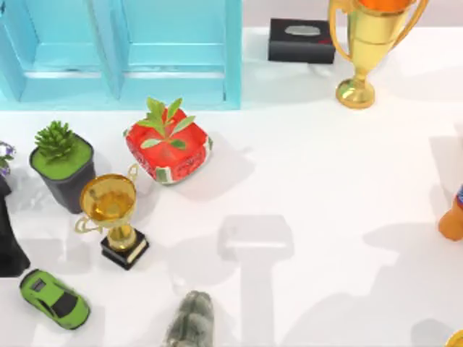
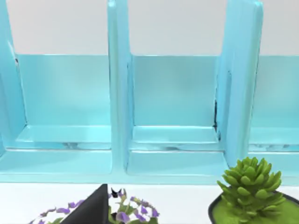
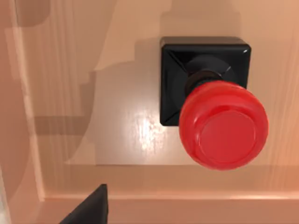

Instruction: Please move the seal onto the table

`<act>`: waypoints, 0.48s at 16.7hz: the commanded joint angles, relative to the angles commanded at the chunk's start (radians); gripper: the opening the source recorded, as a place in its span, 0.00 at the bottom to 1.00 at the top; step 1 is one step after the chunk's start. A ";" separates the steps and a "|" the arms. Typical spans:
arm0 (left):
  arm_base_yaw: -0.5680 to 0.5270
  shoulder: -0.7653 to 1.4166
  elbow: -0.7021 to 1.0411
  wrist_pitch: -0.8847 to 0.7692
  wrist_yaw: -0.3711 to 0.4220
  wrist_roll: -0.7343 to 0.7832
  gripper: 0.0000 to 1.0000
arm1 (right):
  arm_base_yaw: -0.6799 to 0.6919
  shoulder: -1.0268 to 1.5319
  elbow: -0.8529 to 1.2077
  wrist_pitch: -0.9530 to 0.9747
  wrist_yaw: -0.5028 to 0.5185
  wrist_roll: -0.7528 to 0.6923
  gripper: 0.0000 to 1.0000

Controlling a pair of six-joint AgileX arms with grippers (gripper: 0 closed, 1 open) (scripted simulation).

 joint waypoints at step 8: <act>0.000 0.000 0.000 0.000 0.000 0.000 1.00 | 0.000 0.053 -0.216 0.280 0.000 0.005 1.00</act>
